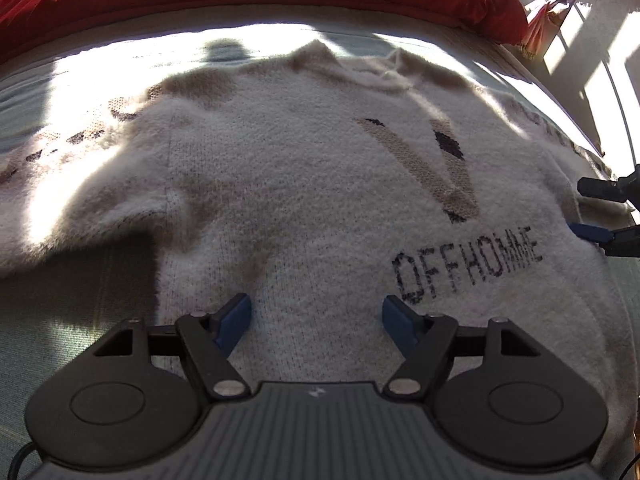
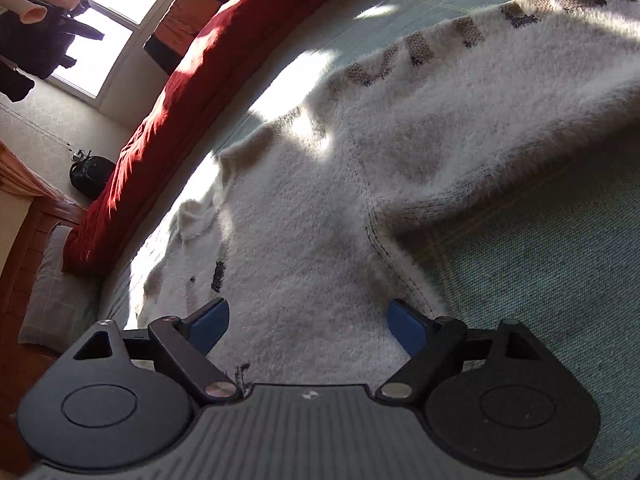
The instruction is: Fold clothes
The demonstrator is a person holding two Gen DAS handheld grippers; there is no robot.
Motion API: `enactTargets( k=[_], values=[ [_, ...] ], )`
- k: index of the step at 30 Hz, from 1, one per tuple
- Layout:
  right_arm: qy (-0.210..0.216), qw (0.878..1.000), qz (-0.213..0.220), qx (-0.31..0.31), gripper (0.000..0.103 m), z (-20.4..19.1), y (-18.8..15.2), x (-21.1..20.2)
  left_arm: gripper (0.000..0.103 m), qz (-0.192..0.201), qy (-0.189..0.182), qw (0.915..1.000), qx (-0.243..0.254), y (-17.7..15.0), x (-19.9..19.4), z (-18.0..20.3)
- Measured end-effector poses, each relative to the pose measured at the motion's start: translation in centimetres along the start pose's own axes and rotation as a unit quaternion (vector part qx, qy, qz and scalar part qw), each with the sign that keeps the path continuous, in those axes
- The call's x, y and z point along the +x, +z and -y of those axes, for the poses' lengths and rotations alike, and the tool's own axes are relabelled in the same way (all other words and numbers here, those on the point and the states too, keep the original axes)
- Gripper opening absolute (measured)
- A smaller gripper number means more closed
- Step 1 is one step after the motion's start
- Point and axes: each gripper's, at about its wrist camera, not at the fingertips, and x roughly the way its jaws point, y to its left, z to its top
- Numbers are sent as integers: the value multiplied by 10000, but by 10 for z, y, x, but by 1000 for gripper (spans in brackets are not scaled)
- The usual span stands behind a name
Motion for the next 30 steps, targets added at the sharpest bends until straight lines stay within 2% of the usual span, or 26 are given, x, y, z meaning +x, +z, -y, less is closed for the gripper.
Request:
enactTargets(
  k=[8, 12, 14, 19, 22, 24, 30],
  values=[
    [-614, 9972, -16, -418, 95, -14, -67, -39, 79, -204, 54, 9997, 140, -66, -42, 9],
    [-961, 9924, -121, -760, 96, -29, -98, -50, 80, -275, -51, 9995, 166, -76, -57, 19],
    [-1084, 9885, -172, -1043, 96, -41, -108, -57, 80, -175, -249, 9995, 90, -75, -67, 20],
    [-716, 9881, -304, -1324, 97, -62, -115, -63, 80, -12, -973, 9946, -366, -66, -67, 23],
    [-752, 9860, -571, -1374, 97, -65, -126, -51, 80, -296, -938, 9936, -561, -79, -54, 25],
    [-840, 9870, -727, -1162, 97, -53, -137, -49, 80, -394, -932, 9927, -655, -90, -51, 23],
    [-514, 9939, -603, -764, 97, -21, -159, -70, 81, -382, -1031, 9903, -850, -128, -74, 4]
  ],
)
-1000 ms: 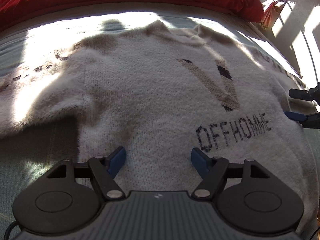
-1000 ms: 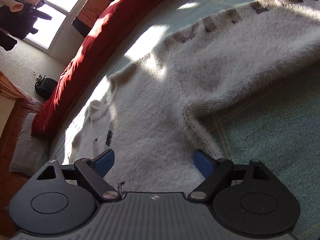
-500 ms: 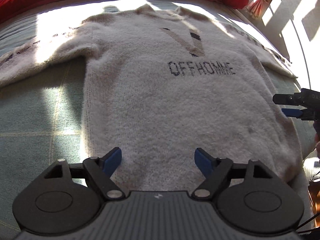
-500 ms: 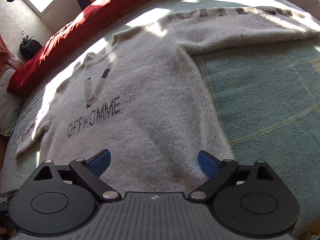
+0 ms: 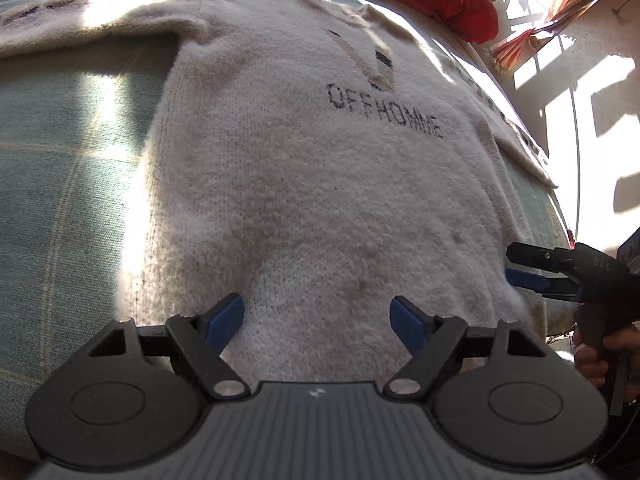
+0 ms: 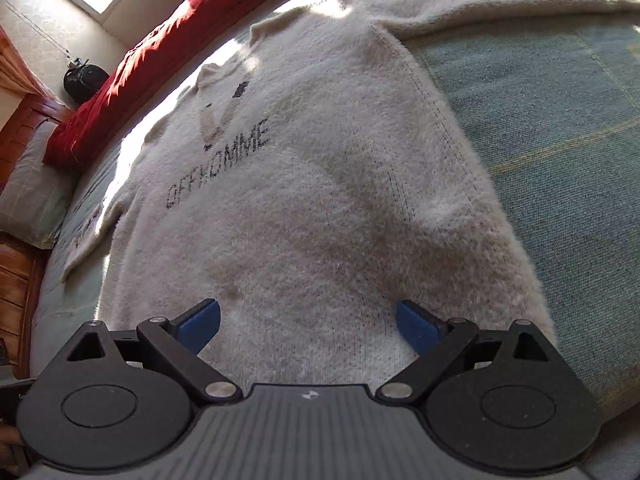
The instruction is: Fold clothes
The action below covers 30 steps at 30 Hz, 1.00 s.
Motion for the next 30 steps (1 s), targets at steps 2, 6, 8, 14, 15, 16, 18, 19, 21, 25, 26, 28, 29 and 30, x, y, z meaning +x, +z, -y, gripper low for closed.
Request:
enactTargets(
  k=[2, 6, 8, 14, 15, 16, 18, 19, 21, 25, 26, 28, 29, 30],
  values=[
    [11, 10000, -8, 37, 97, 1, -3, -3, 81, -74, 88, 9999, 90, -7, -4, 3],
    [-9, 9999, -80, -76, 99, -10, -2, -5, 81, -15, 252, 9980, 580, -8, -12, 23],
    [-33, 9997, -123, -188, 99, -17, -1, -4, 81, 165, 241, 9965, 781, -3, -12, 32],
    [-312, 9969, -192, -697, 101, -31, -10, 10, 84, -57, 573, 9907, 1236, -12, 19, 47],
    [-324, 9959, -181, -819, 103, -31, -14, 10, 87, -7, 603, 9888, 1362, -18, 18, 49],
    [-339, 9951, -150, -921, 103, -31, -19, 10, 89, 6, 602, 9878, 1438, -24, 16, 49],
    [-333, 9945, -63, -989, 103, -27, -26, 9, 96, 13, 500, 9891, 1388, -33, 13, 45],
    [-331, 9946, -40, -988, 103, -27, -28, 8, 97, 39, 442, 9904, 1307, -36, 11, 41],
    [-329, 9948, -11, -966, 103, -26, -28, 8, 98, 84, 299, 9932, 1126, -36, 9, 33],
    [-357, 9959, 207, -802, 103, -33, -15, 1, 102, 81, 139, 9971, 738, -28, 6, 28],
    [-325, 9949, 443, -850, 103, -36, -9, -2, 102, 115, 201, 9971, 726, -27, 5, 29],
    [-261, 9910, 913, -946, 103, -43, 4, -9, 102, 179, 376, 9959, 801, -26, 5, 33],
    [-210, 9899, 1010, -973, 103, -45, 14, -6, 102, 193, 483, 9947, 888, -27, 6, 36],
    [-158, 9905, 1019, -906, 103, -44, 23, 0, 102, 155, 571, 9934, 981, -28, 10, 38]
  ],
)
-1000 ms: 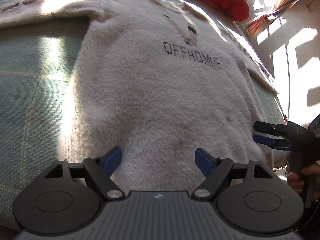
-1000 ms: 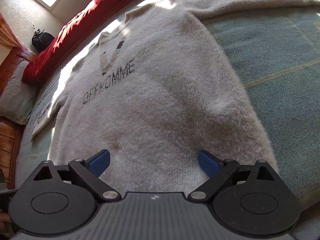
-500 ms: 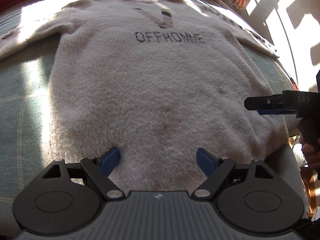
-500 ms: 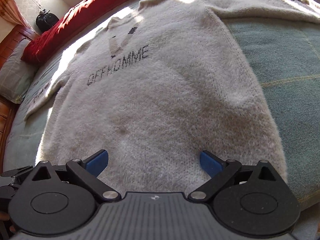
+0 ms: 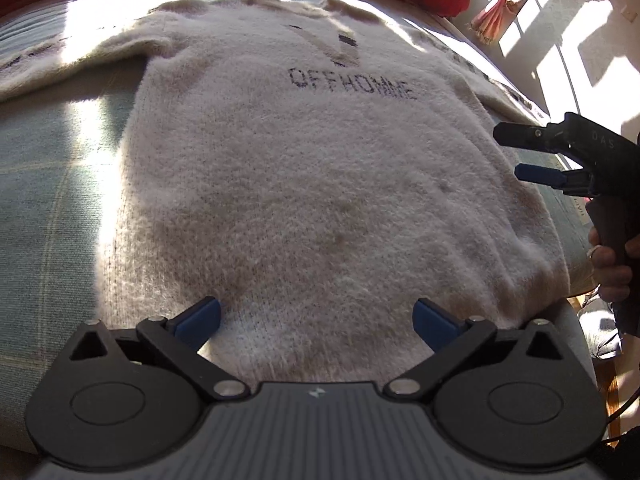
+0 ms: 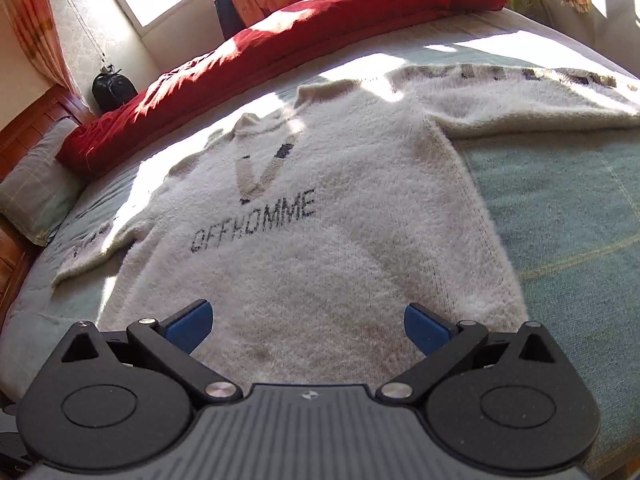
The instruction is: Fold clothes
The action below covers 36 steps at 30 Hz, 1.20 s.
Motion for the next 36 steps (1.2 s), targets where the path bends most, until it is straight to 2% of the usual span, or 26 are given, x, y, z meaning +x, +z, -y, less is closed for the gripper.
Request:
enactTargets(
  k=[3, 5, 10, 13, 18, 20, 25, 31, 34, 36],
  values=[
    [33, 9994, -138, 325, 103, 15, 11, 24, 102, -74, 117, 9999, 102, 0, 4, 3],
    [33, 9989, -214, 422, 103, 26, 8, 29, 102, -92, 99, 9999, 2, 2, 6, 0],
    [-151, 9978, 54, 637, 103, 59, -17, -4, 102, -141, 99, 9996, -213, 7, 9, -4],
    [-9, 9949, 140, 1000, 102, 75, -24, -20, 102, -138, 252, 9995, -92, 10, 10, 2],
    [25, 9958, 117, 903, 103, 58, -12, -24, 102, 285, 241, 9984, 419, 23, -3, 17],
    [-113, 9961, -43, 877, 103, 52, -10, -15, 102, 418, 201, 9974, 546, 30, -4, 19],
    [-439, 9949, -184, 888, 103, 48, -19, 1, 102, 49, 306, 9993, 224, 28, 15, 7],
    [-437, 9946, -181, 923, 103, 51, -25, -1, 102, 146, 121, 9998, 106, 1, 3, -9],
    [-391, 9925, -99, 1156, 103, 56, -27, -2, 102, 195, 2, 9998, 37, -5, -2, -16],
    [-465, 9934, -140, 1039, 103, 52, -27, 1, 102, 227, -62, 9997, -45, -5, -3, -19]
  ],
)
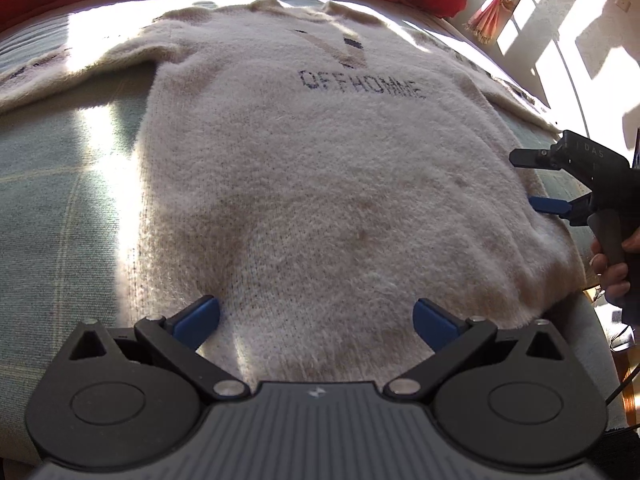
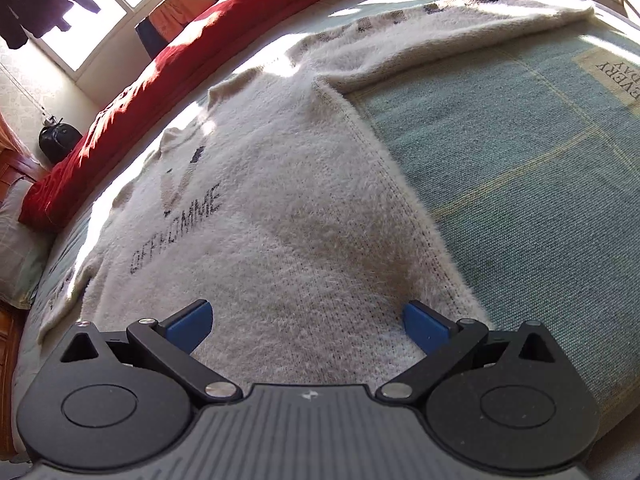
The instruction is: Fold clothes
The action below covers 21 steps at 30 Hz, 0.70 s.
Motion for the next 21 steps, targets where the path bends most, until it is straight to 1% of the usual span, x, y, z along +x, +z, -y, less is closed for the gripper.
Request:
enactTargets(
  k=[3, 6, 11, 14, 16, 17, 19, 21],
  values=[
    [-157, 9995, -60, -255, 103, -7, -2, 4, 102, -10, 10, 9999, -137, 3, 4, -1],
    [-301, 9985, -106, -454, 103, -12, -3, 7, 102, -49, 64, 9999, -89, 3, 7, 1],
    [-534, 9944, -132, -906, 103, -22, -9, 11, 102, 36, 38, 9999, -104, 0, 6, -1],
    [-789, 9881, -110, -1314, 103, -34, -15, 12, 102, 88, 108, 9998, 106, -3, 6, 4],
    [-919, 9860, -66, -1386, 103, -42, -15, 9, 102, 137, 148, 9995, 252, -5, 4, 7],
    [-847, 9872, -15, -1351, 103, -46, -12, 6, 102, 169, 127, 9995, 253, -5, 2, 7],
    [-573, 9899, 138, -1287, 103, -54, -6, -2, 102, 227, 40, 9997, 88, 1, -6, 2],
    [-252, 9888, 368, -1426, 103, -68, 5, -7, 102, 313, -9, 9995, -88, 11, -14, -3]
  ],
)
